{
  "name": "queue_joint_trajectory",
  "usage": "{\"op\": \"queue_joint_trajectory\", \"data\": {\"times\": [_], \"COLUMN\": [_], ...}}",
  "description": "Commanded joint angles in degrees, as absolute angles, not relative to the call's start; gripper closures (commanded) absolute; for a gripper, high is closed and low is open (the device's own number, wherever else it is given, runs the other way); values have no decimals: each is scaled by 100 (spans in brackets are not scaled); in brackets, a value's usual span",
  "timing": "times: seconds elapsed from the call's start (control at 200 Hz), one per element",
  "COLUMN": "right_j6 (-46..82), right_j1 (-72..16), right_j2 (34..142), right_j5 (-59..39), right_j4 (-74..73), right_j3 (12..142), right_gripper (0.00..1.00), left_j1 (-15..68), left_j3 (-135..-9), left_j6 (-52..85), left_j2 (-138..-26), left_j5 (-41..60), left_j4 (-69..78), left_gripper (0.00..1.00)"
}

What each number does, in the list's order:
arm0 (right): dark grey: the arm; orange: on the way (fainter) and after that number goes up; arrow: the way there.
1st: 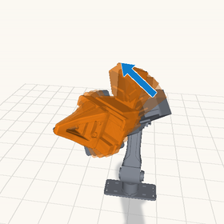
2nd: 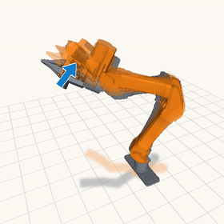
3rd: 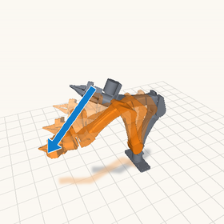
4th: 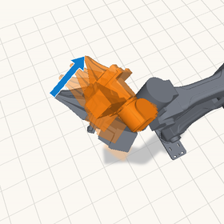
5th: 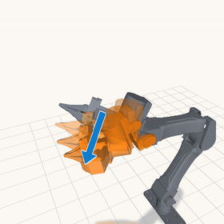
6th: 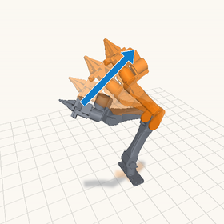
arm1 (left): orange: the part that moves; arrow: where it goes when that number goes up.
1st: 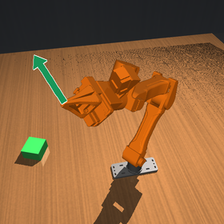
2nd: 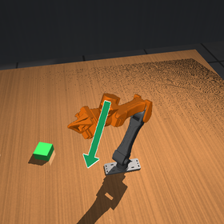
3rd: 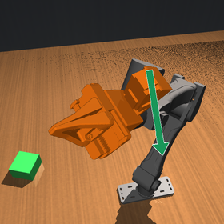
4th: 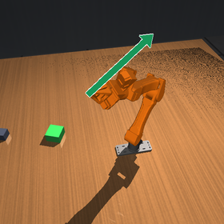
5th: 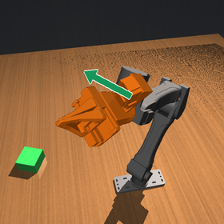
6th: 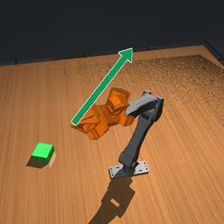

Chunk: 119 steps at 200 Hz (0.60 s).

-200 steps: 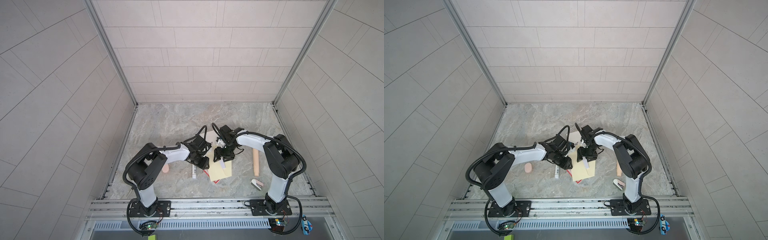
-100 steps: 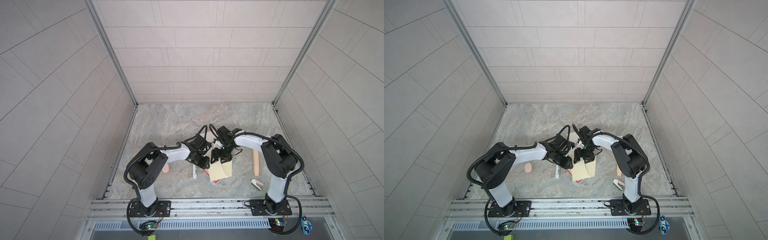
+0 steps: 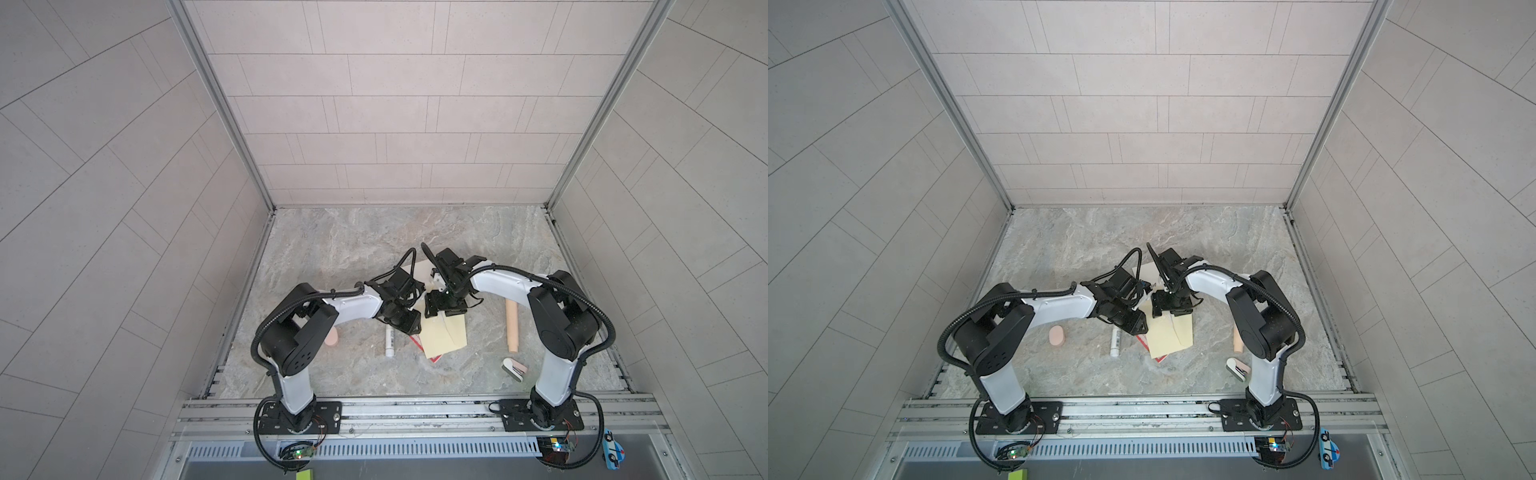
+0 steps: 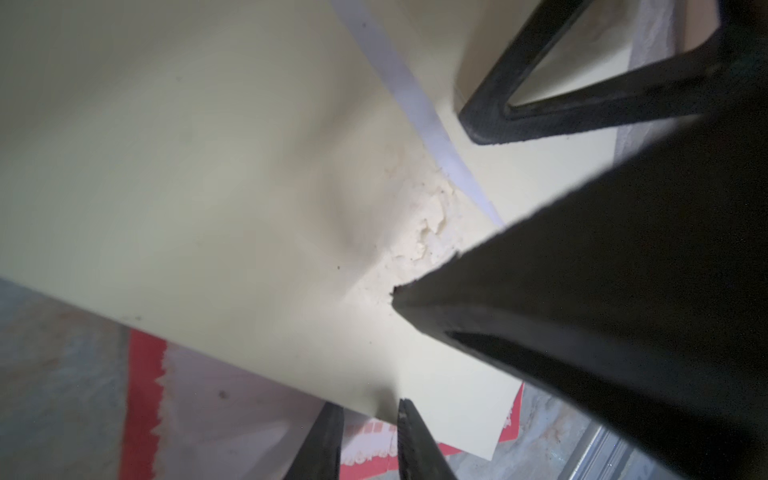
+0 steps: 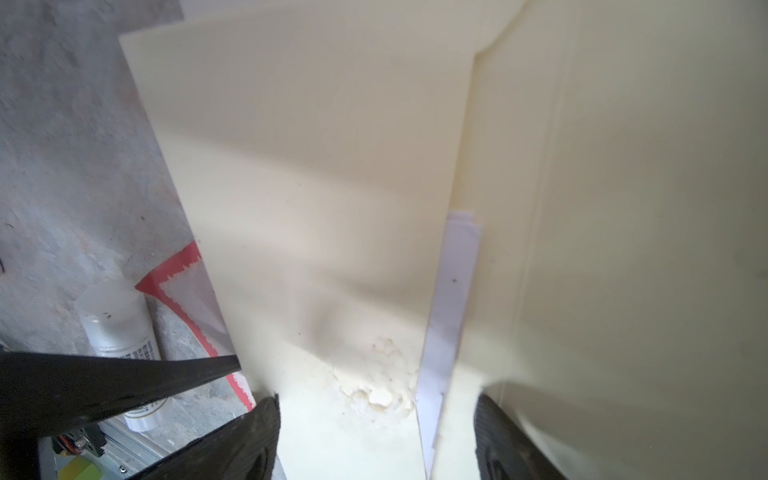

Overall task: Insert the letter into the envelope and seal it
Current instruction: 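Keep pushing the sheet in with the right gripper while the left holds the envelope, then release the envelope and sheet and raise both grippers away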

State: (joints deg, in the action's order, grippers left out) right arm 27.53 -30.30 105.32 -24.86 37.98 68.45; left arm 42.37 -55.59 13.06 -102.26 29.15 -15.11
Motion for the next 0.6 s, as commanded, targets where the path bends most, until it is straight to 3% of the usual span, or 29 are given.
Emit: {"op": "queue_joint_trajectory", "data": {"times": [0.0,0.11,0.59], "right_j6": [2813,2815,3104], "right_j1": [-2916,-2831,-2773], "right_j2": [10575,10725,11103], "right_j5": [-2495,-2653,-3679], "right_j4": [3576,3468,2904], "right_j3": [7026,7090,7033], "right_gripper": [24,25,26], "left_j1": [4202,4131,4060], "left_j3": [-5688,-5763,-6082], "left_j6": [1158,1182,1371], "left_j2": [-10239,-10218,-10703], "left_j5": [2935,2988,3086], "left_j4": [-1451,-1429,-1025], "left_gripper": [64,60,63]}}
